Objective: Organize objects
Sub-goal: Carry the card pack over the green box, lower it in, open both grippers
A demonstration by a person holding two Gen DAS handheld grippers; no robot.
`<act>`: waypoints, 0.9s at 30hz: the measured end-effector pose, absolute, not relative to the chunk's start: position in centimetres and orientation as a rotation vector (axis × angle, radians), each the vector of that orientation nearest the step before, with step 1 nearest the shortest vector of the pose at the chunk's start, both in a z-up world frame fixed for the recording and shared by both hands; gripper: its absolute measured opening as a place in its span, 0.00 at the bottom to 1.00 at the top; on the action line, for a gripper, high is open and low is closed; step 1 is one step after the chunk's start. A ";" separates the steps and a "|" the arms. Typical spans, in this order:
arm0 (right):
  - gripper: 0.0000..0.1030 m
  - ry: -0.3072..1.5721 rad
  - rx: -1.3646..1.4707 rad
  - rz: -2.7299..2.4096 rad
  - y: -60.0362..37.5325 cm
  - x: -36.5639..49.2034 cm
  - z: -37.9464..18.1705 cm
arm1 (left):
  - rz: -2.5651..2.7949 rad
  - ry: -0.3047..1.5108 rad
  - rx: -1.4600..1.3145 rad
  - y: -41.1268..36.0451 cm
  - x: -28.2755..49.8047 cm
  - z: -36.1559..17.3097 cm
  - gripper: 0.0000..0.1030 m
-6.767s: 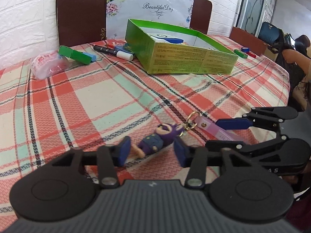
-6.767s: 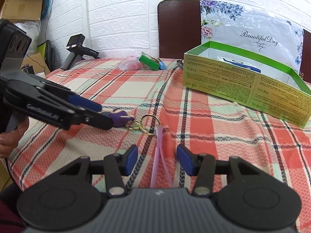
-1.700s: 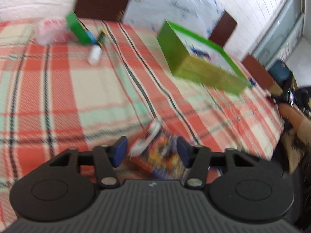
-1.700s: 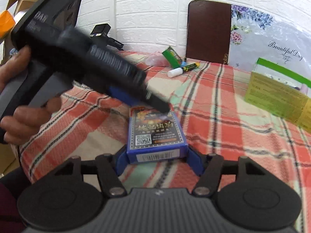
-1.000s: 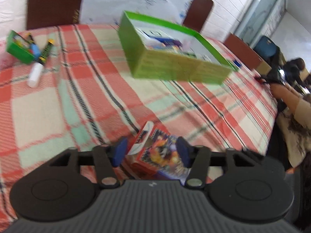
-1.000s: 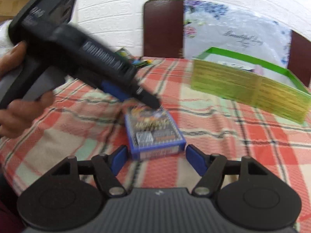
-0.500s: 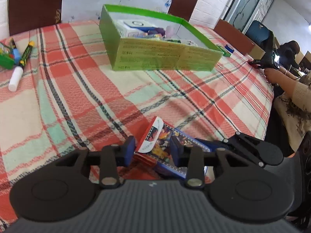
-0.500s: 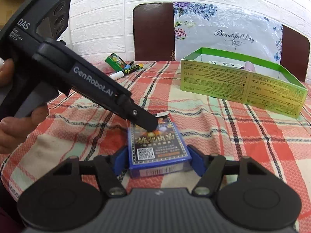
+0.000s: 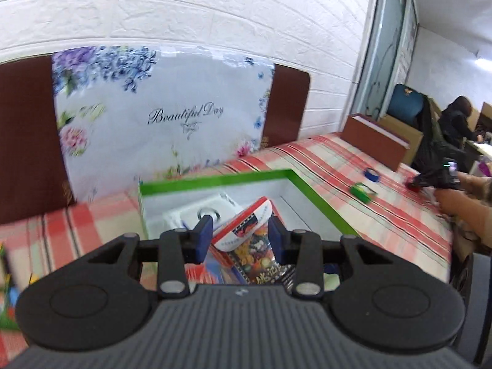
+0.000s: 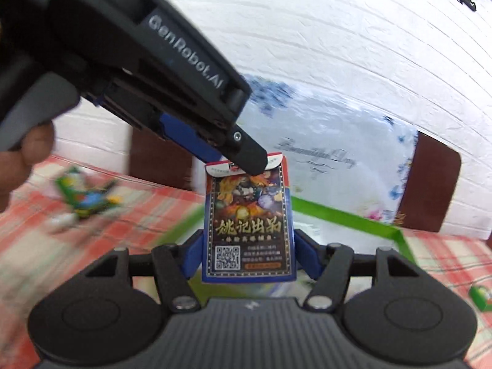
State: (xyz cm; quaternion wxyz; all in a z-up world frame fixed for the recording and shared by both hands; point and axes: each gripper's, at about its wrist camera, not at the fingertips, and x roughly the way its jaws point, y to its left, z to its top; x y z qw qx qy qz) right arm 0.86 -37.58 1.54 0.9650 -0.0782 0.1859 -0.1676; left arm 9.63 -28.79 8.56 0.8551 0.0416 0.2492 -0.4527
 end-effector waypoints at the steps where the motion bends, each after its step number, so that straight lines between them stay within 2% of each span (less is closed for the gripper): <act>1: 0.60 0.388 -0.159 -0.364 -38.7 1.9 1.2 | -0.948 0.527 0.097 -29.8 10.1 8.2 0.40; 6: 0.62 0.469 -0.124 -0.474 -42.1 5.0 -0.5 | -0.823 0.549 0.192 -32.3 11.3 6.1 0.46; 9: 0.64 0.463 -0.065 -0.475 -42.2 3.5 -0.6 | -0.792 0.568 0.206 -31.3 10.6 5.8 0.49; 11: 0.65 0.441 -0.033 -0.459 -41.3 1.8 -0.6 | -0.768 0.543 0.226 -30.2 9.6 5.9 0.58; 12: 0.65 0.433 -0.028 -0.459 -40.7 0.9 -0.6 | -0.744 0.535 0.238 -29.6 9.1 5.9 0.59; 18: 0.66 0.351 0.035 -0.453 -35.9 -5.1 -0.1 | -0.691 0.585 0.218 -25.6 7.0 5.8 0.59; 27: 0.64 0.468 0.072 -0.287 -29.2 -5.6 -0.7 | -0.598 0.642 0.193 -18.9 5.5 4.0 0.59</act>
